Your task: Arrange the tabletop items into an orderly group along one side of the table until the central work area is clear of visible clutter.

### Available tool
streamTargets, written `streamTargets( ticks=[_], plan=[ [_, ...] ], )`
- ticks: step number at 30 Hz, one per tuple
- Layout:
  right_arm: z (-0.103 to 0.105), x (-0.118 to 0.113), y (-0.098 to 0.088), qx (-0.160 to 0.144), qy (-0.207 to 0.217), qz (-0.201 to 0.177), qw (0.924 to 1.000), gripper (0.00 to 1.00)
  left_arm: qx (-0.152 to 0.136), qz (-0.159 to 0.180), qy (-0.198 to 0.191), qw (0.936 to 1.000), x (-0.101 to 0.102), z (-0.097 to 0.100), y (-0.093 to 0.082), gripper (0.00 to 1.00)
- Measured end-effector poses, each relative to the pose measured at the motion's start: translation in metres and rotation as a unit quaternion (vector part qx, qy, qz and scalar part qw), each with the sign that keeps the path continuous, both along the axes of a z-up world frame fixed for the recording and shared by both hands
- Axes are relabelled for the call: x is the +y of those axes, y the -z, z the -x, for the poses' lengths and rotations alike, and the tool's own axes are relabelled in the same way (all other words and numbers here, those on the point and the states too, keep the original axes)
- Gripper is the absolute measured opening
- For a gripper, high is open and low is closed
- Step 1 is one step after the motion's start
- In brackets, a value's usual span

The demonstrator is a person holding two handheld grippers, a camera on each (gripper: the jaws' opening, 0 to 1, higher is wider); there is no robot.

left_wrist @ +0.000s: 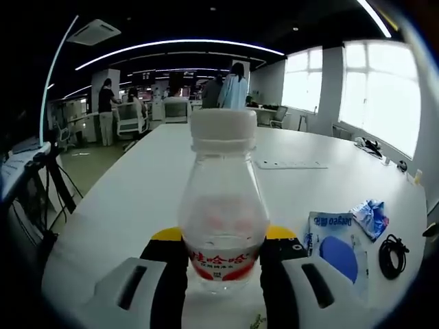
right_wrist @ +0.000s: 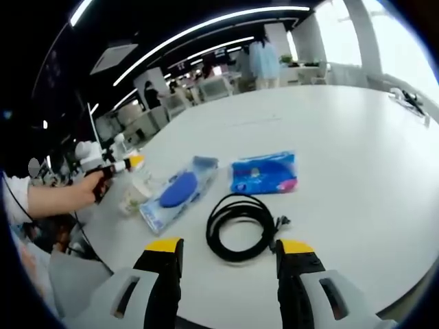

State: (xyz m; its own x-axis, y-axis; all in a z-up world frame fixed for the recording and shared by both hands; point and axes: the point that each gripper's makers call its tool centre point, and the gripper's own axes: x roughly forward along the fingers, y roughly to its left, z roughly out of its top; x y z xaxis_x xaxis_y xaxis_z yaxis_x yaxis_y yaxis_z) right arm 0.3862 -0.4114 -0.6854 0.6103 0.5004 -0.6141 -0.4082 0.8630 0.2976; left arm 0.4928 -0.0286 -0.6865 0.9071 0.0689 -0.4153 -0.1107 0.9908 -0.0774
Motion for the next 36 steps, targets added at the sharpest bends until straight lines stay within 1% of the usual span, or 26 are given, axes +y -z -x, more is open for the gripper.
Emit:
streamTargets(
  ticks=[5,11,14,17,18,19,22,24,29,33,36],
  plan=[
    [0.002,-0.003,-0.002,-0.003,0.002,-0.001,1.0,0.56,-0.001,-0.006,0.003,1.0,-0.003,0.005,0.0,0.4],
    [0.007,-0.012,-0.004,-0.006,0.004,0.001,1.0,0.56,-0.006,-0.025,0.006,0.9996,-0.009,0.009,0.0,0.4],
    [0.009,-0.014,-0.006,-0.006,0.005,0.003,1.0,0.56,-0.004,-0.03,0.007,0.9995,-0.011,0.012,-0.001,0.4],
    [0.008,-0.013,-0.009,-0.011,0.004,0.0,0.9999,0.57,0.0,-0.024,0.007,0.9997,-0.01,0.016,-0.002,0.41],
    [0.007,-0.011,-0.011,-0.015,0.003,-0.003,0.9999,0.57,-0.013,-0.007,0.009,0.9999,-0.012,0.017,-0.007,0.42],
    [0.007,-0.01,-0.011,-0.016,0.001,-0.005,0.9999,0.58,-0.019,-0.002,0.01,0.9998,-0.012,0.019,-0.01,0.43],
    [0.007,-0.006,-0.009,-0.016,-0.002,-0.008,0.9998,0.58,-0.03,-0.012,0.018,0.9993,-0.012,0.027,-0.021,0.54],
    [0.006,-0.003,-0.01,-0.016,-0.002,-0.016,0.9997,0.59,-0.033,-0.014,0.023,0.9991,-0.013,0.035,-0.029,0.58],
    [0.004,0.003,-0.014,-0.027,-0.009,-0.026,0.9993,0.59,-0.051,-0.014,0.029,0.9982,-0.013,0.058,-0.048,0.6],
    [0.003,0.003,-0.013,-0.029,-0.012,-0.031,0.999,0.59,-0.061,-0.02,0.038,0.9972,-0.017,0.074,-0.059,0.61],
    [0.002,0.004,-0.015,-0.033,-0.017,-0.036,0.9987,0.59,-0.07,-0.02,0.048,0.9962,-0.023,0.085,-0.069,0.65]
  ],
)
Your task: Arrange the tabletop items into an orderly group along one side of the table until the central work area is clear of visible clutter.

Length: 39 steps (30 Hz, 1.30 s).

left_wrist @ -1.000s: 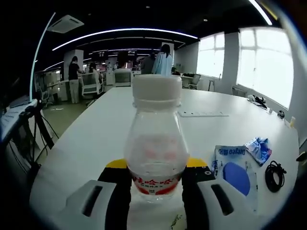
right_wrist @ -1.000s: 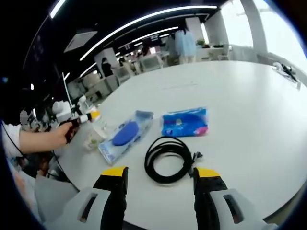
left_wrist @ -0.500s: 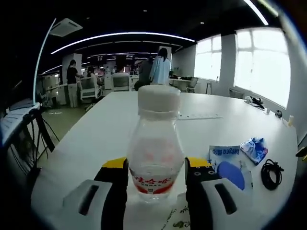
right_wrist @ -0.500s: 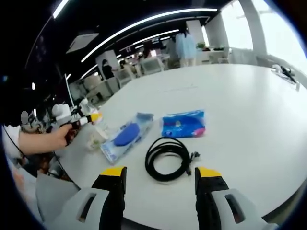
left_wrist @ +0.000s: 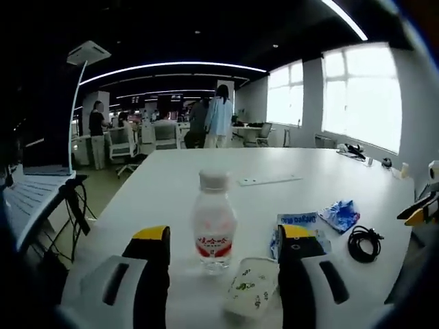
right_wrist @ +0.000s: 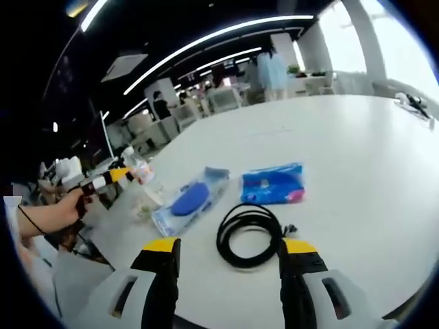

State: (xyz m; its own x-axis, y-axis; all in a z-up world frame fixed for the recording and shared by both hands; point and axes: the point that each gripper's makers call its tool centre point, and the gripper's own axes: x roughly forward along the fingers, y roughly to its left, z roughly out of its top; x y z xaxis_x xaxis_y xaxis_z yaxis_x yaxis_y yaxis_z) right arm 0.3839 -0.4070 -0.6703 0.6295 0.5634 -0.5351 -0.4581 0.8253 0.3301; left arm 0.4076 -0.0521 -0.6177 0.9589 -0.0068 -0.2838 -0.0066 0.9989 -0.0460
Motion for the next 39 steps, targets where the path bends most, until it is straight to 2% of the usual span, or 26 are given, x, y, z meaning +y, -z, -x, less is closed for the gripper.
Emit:
streamTargets(
  ticks=[5,6,7,11,14,17,20,23,29,34,39],
  plan=[
    [-0.004,0.004,-0.004,-0.003,-0.012,-0.007,0.9999,0.58,-0.006,0.001,0.014,0.9999,-0.012,0.014,-0.007,0.71],
    [-0.008,0.013,-0.008,-0.007,-0.029,-0.016,0.9994,0.58,-0.005,-0.009,0.02,0.9998,-0.018,0.027,-0.007,0.71],
    [-0.011,0.018,-0.009,-0.009,-0.04,-0.014,0.9991,0.58,-0.005,-0.009,0.018,0.9998,-0.019,0.031,-0.007,0.72],
    [-0.02,0.032,-0.013,-0.012,-0.057,-0.019,0.9981,0.57,-0.006,0.0,0.015,0.9999,-0.02,0.037,-0.006,0.72],
    [-0.029,0.057,-0.024,-0.004,-0.071,-0.061,0.9956,0.57,-0.007,-0.009,0.019,0.9997,-0.022,0.04,-0.007,0.73],
    [-0.035,0.078,-0.026,0.001,-0.096,-0.068,0.993,0.56,-0.012,-0.008,0.024,0.9996,-0.023,0.043,-0.01,0.75],
    [-0.04,0.111,-0.031,0.0,-0.14,-0.073,0.9874,0.55,-0.014,-0.007,0.029,0.9995,-0.025,0.047,-0.009,0.75],
    [-0.045,0.146,-0.033,0.008,-0.189,-0.078,0.9788,0.54,-0.013,-0.012,0.034,0.9993,-0.025,0.049,-0.007,0.76],
    [-0.05,0.2,-0.028,0.013,-0.268,-0.061,0.9613,0.53,-0.009,-0.011,0.036,0.9992,-0.026,0.056,-0.005,0.77],
    [-0.051,0.229,-0.02,0.019,-0.309,-0.045,0.9497,0.48,-0.008,-0.011,0.037,0.9992,-0.027,0.064,-0.004,0.76],
    [-0.047,0.257,0.001,0.04,-0.349,-0.023,0.936,0.46,-0.011,-0.008,0.039,0.9992,-0.03,0.069,-0.005,0.76]
  ],
)
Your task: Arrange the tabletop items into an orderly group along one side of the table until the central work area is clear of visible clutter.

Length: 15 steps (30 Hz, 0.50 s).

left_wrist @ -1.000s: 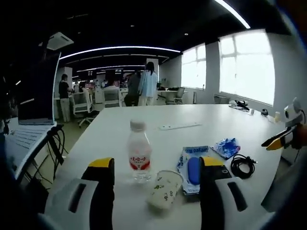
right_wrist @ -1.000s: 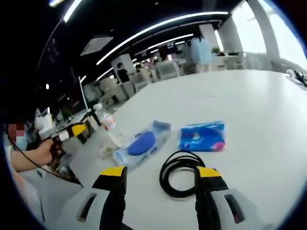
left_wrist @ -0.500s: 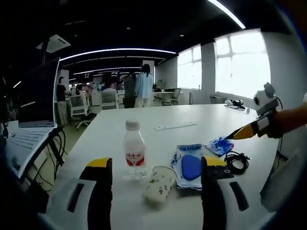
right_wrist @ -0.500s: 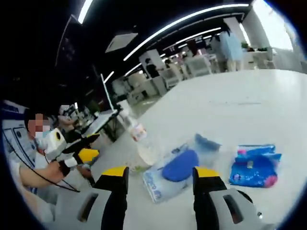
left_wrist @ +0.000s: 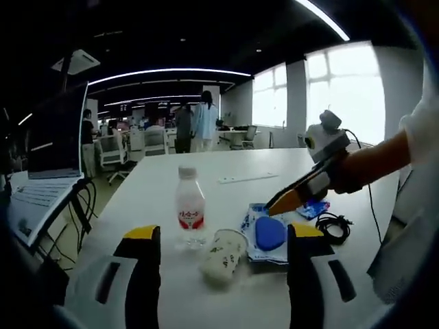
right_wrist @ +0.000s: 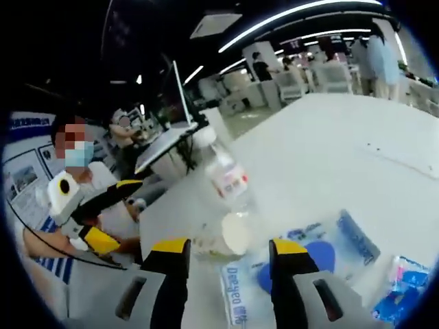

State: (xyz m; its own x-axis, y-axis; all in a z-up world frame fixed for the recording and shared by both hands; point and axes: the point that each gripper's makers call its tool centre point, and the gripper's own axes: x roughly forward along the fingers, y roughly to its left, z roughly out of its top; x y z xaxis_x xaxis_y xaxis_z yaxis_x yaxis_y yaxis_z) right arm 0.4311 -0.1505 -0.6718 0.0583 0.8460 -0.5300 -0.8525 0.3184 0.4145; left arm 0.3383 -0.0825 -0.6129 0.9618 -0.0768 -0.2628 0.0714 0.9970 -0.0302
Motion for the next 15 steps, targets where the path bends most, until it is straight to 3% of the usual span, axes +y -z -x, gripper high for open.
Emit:
streamTargets(
  ticks=[3,10,15],
  plan=[
    [0.004,0.018,0.012,0.003,-0.016,0.013,0.9998,0.5,0.001,0.003,0.003,1.0,-0.003,0.004,0.001,0.76],
    [0.008,0.049,0.023,0.038,-0.035,-0.001,0.9986,0.49,-0.003,0.008,0.004,1.0,-0.008,0.012,0.001,0.78],
    [0.011,0.056,0.037,0.054,-0.05,0.006,0.9973,0.5,-0.011,0.01,0.005,0.9999,-0.007,0.013,-0.009,0.78]
  ],
)
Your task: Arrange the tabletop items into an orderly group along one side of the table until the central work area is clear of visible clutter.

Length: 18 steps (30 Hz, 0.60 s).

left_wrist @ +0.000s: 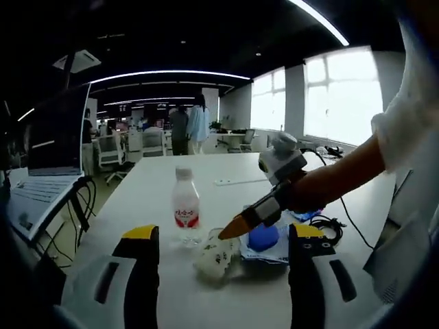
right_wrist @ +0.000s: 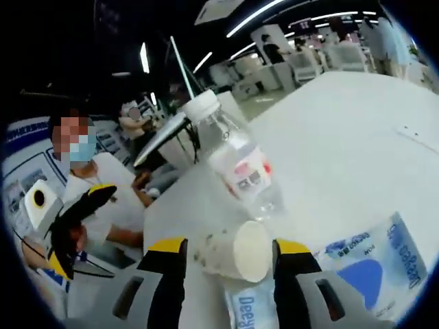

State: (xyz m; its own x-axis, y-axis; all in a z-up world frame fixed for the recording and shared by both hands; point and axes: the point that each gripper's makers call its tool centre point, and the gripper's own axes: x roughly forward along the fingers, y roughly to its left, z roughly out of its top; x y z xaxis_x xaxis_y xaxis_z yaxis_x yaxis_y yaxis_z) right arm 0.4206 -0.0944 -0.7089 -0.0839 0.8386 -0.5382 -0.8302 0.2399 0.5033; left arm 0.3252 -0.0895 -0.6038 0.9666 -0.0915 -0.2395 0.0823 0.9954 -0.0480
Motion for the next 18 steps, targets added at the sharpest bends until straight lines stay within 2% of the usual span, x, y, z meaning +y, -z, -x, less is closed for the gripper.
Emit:
streamTargets(
  ticks=[2,5,11,13,18],
  plan=[
    [0.005,0.0,0.003,0.004,-0.012,0.004,0.9999,0.48,-0.001,-0.007,0.004,1.0,-0.001,0.001,-0.002,0.78],
    [0.009,0.001,0.003,0.027,-0.014,-0.003,0.9995,0.34,0.001,-0.009,0.009,0.9999,-0.003,0.003,-0.001,0.78],
    [0.011,0.004,-0.003,0.066,0.006,-0.027,0.9974,0.12,0.006,0.006,0.008,0.9999,-0.003,0.003,0.004,0.76],
    [0.015,0.002,-0.006,0.076,0.001,-0.035,0.9965,0.04,0.0,0.027,0.002,0.9996,-0.002,0.003,0.001,0.74],
    [0.021,0.0,-0.026,0.13,0.018,-0.082,0.9879,0.0,-0.005,0.026,-0.004,0.9996,0.0,0.005,0.0,0.75]
  ],
)
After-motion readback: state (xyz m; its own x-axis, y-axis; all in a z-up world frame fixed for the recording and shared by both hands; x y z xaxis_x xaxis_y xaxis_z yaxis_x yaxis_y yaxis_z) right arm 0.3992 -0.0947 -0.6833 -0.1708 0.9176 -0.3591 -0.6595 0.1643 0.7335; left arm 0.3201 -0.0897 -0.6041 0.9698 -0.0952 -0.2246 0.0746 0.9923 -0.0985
